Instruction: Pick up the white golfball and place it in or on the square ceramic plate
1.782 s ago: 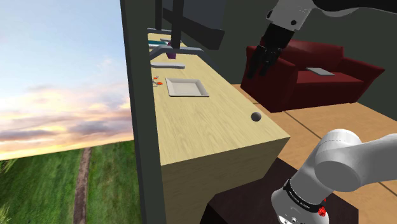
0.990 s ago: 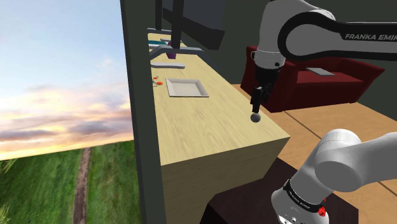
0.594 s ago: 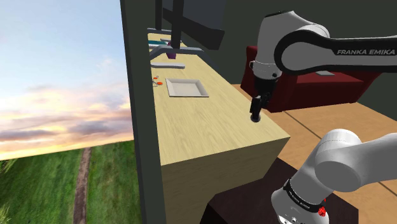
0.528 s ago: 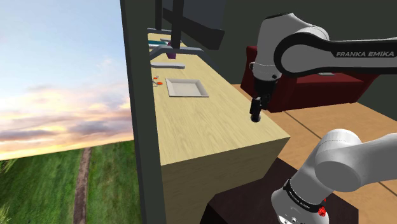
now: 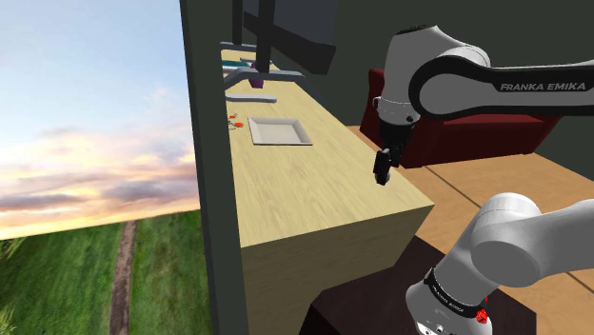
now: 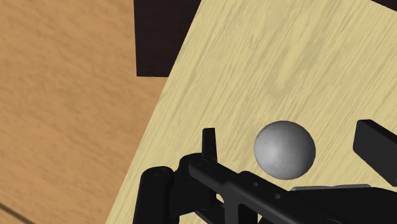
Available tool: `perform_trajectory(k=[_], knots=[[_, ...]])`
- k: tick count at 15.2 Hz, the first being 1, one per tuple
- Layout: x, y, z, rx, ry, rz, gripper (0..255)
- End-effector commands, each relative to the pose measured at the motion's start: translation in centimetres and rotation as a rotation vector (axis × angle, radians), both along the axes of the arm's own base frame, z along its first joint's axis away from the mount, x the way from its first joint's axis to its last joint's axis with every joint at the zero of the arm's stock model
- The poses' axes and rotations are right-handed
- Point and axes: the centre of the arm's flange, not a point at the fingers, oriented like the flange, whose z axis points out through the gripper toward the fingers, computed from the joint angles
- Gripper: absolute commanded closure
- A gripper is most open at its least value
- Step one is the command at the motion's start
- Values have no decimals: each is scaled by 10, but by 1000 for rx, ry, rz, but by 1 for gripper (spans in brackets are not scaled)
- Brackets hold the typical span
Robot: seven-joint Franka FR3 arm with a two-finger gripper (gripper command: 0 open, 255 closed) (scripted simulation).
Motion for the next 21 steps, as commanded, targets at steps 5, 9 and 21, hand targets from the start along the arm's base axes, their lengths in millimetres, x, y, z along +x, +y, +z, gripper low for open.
perform_trajectory(k=[5,9,21], knots=[[0,0,0,0,0,0,255],[0,0,0,0,0,0,255],[0,0,58,0,0,0,255]])
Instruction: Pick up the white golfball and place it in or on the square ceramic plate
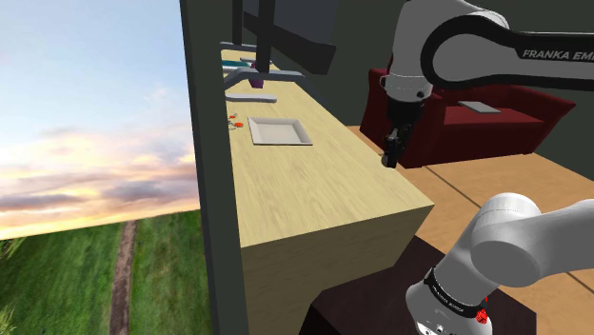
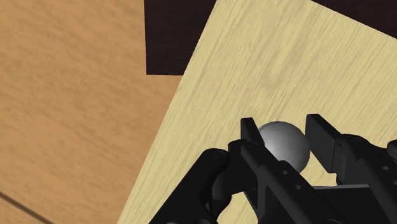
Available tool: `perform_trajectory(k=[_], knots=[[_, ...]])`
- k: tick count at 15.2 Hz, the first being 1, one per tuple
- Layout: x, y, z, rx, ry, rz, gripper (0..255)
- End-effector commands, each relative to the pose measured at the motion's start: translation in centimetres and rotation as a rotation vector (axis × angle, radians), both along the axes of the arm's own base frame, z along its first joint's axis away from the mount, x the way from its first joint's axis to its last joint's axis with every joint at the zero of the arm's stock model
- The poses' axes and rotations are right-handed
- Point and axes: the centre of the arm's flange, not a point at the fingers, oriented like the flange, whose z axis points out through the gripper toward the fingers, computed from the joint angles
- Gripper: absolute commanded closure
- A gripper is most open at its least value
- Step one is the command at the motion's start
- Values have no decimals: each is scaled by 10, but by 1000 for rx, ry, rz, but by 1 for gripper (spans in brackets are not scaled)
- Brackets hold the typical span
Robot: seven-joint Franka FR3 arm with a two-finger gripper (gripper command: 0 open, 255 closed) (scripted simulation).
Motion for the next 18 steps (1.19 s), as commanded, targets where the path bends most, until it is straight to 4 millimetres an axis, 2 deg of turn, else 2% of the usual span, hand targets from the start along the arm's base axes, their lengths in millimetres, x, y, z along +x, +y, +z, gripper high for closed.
perform_trajectory(k=[1,7,18], knots=[[-1,0,11,0,0,0,255],[-1,0,39,0,0,0,255],[141,28,43,0,0,0,255]])
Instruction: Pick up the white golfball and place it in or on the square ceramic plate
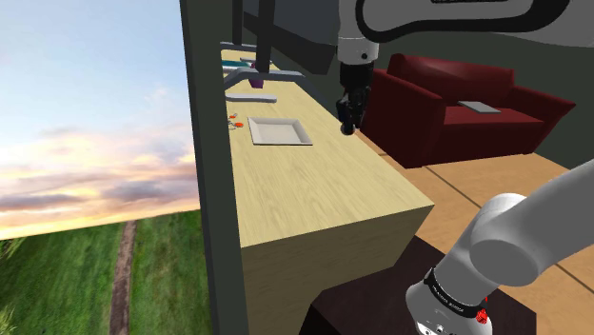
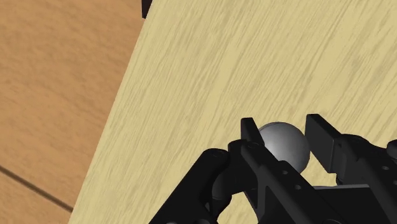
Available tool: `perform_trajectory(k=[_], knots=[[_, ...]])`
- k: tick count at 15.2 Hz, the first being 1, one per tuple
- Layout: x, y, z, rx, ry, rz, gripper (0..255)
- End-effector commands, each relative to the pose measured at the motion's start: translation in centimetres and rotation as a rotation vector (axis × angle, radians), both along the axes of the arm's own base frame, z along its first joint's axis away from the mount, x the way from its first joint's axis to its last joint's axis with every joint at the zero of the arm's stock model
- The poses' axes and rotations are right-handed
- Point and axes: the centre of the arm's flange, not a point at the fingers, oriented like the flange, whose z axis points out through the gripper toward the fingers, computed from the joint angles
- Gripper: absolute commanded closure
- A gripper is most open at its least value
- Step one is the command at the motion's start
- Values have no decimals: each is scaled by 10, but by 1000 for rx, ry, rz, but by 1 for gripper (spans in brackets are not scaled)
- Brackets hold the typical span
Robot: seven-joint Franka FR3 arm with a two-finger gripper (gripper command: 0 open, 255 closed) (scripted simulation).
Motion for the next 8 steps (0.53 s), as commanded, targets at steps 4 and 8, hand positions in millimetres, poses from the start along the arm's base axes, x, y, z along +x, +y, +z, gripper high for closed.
perform_trajectory(k=[4,8], knots=[[63,15,5,0,0,0,255],[115,25,6,0,0,0,255]])
